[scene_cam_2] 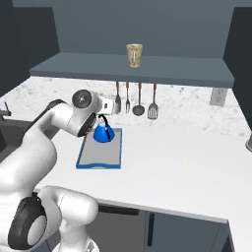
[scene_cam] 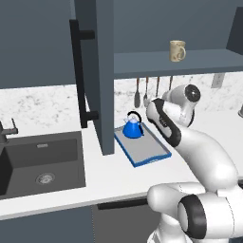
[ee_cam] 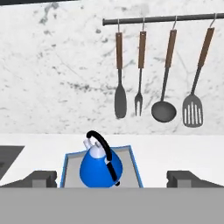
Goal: Pick the kettle from the counter and place it on the tray. Then pick the mug from the cabinet and place it on the tray. Then close the cabinet doors.
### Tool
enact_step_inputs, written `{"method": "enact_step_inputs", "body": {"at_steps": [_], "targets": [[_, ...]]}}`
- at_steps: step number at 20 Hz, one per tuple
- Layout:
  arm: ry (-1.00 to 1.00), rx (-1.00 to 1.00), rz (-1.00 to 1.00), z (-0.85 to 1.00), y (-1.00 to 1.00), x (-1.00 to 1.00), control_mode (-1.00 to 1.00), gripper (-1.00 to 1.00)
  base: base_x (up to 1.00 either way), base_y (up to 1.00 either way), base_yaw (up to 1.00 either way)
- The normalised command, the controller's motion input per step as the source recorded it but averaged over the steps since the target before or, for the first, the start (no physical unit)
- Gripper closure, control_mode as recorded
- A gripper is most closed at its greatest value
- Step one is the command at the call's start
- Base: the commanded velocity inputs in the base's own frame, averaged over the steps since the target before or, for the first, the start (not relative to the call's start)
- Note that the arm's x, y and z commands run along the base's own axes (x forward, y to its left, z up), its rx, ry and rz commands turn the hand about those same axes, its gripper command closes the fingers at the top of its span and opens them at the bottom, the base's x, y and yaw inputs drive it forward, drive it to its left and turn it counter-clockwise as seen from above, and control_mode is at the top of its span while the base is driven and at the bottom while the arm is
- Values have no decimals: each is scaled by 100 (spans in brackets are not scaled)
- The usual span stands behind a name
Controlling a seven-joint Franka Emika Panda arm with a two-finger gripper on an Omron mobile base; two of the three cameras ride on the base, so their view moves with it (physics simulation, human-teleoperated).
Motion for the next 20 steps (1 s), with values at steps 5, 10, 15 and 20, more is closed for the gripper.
{"method": "enact_step_inputs", "body": {"at_steps": [5,10,15,20], "targets": [[0,0,0,49,-37,-19,-100,-100,0,0,0],[-1,0,0,57,-24,-16,-100,-100,0,0,0],[0,1,0,56,-30,-7,-100,-100,0,0,0],[0,4,4,48,-30,-4,-100,-100,0,0,0]]}}
